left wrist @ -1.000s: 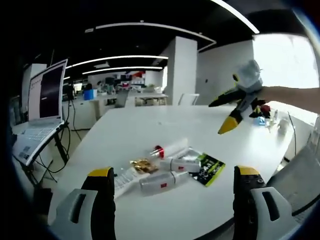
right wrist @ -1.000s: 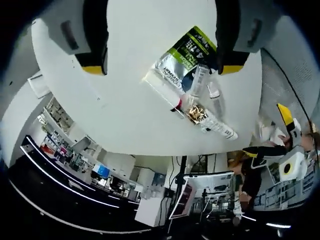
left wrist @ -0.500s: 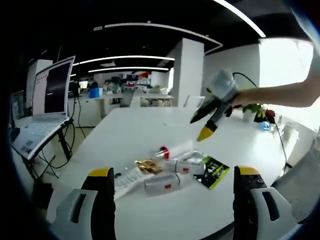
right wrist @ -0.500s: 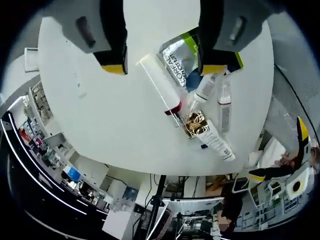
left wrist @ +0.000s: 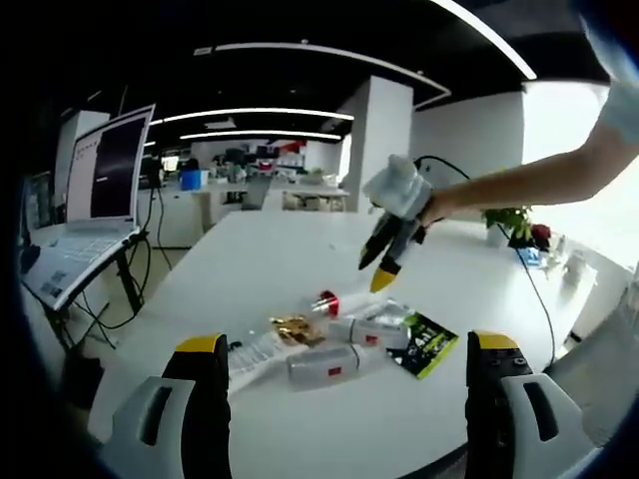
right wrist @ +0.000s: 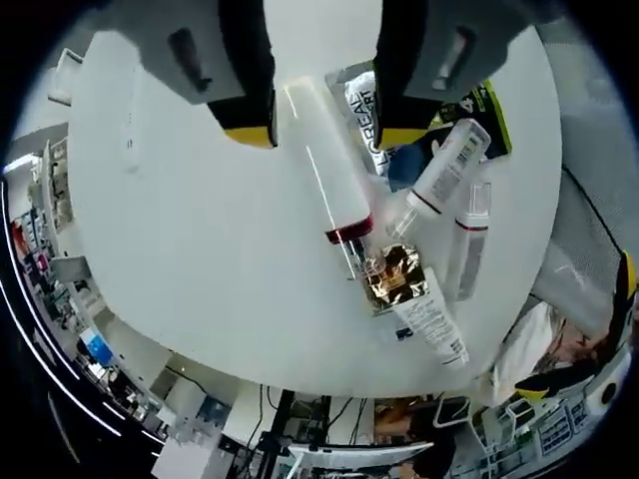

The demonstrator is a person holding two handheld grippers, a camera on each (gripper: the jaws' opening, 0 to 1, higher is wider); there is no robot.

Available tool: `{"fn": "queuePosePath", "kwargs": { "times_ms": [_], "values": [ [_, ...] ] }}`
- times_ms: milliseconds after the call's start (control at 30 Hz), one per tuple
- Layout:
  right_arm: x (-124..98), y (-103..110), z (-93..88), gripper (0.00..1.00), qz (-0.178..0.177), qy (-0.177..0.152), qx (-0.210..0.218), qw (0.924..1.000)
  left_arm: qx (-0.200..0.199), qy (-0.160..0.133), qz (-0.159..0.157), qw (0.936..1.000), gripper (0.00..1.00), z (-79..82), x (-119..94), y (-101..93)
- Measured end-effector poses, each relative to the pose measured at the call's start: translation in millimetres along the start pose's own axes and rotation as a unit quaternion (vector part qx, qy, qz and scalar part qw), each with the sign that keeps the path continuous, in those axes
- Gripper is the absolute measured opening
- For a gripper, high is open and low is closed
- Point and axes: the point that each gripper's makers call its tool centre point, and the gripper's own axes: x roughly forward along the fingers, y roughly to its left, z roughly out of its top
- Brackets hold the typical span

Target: Arrange the skincare products in the storage area until every visible bottle or jar stands upright without overlapping.

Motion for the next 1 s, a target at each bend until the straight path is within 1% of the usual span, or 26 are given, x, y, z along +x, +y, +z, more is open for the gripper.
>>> {"fn": "queuePosePath", "kwargs": {
  "times_ms": [100,167,233,333,467,567,600,633,733,767,800,833,933,967,1000],
  "values": [
    [10,0,-1.6,0.38,0.009,0.021,-0.019,0.9996,-0.002,-0.001,0.002,1.0,0.97,0.3,0,0.8],
    [14,1,1.3,0.38,0.017,0.021,-0.021,0.9994,-0.005,0.0,0.002,1.0,0.97,-0.3,0,1.2],
    [18,2,2.0,0.37,0.021,0.03,-0.033,0.9988,-0.006,0.001,0.003,1.0,0.97,-0.6,0,1.6],
    [22,10,1.0,0.37,0.037,0.044,-0.049,0.9971,-0.008,0.003,0.003,1.0,0.97,-1.2,0,1.9],
    [24,14,1.9,0.33,0.049,0.051,-0.056,0.9959,-0.011,0.004,0.004,0.9999,0.97,-1.3,1,2.7],
    [25,19,1.6,0.31,0.069,0.056,-0.065,0.9939,-0.015,0.005,0.006,0.9999,0.97,-1.4,1,3.5],
    [25,23,2.6,0.31,0.08,0.054,-0.091,0.9912,-0.016,0.005,0.005,0.9999,0.97,-1.4,1,3.4],
    [24,23,1.1,0.31,0.076,0.061,-0.082,0.9918,-0.017,0.005,0.005,0.9998,0.97,-1.4,1,3.3],
    [26,20,0.3,0.32,0.088,0.065,-0.085,0.9904,-0.018,0.005,0.005,0.9998,0.97,-1.5,1,3.8],
    [31,15,-1.0,0.31,0.094,0.069,-0.094,0.9887,-0.019,0.006,0.005,0.9998,0.97,-1.8,1,4.1],
    [33,14,-2.3,0.31,0.097,0.074,-0.103,0.9872,-0.02,0.006,0.005,0.9998,0.97,-1.9,1,4.2],
    [37,9,-4.4,0.31,0.098,0.083,-0.126,0.9837,-0.02,0.007,0.005,0.9998,0.97,-2.1,1,4.2],
    [40,7,-4.4,0.3,0.098,0.094,-0.137,0.9812,-0.018,0.006,0.005,0.9998,0.97,-2.1,1,3.9],
    [41,6,-4.7,0.3,0.1,0.096,-0.145,0.9797,-0.017,0.006,0.004,0.9998,0.97,-2.1,1,3.7],
    [41,7,-4.4,0.3,0.104,0.095,-0.144,0.9796,-0.017,0.006,0.004,0.9998,0.97,-2.3,1,3.7]
  ]
}}
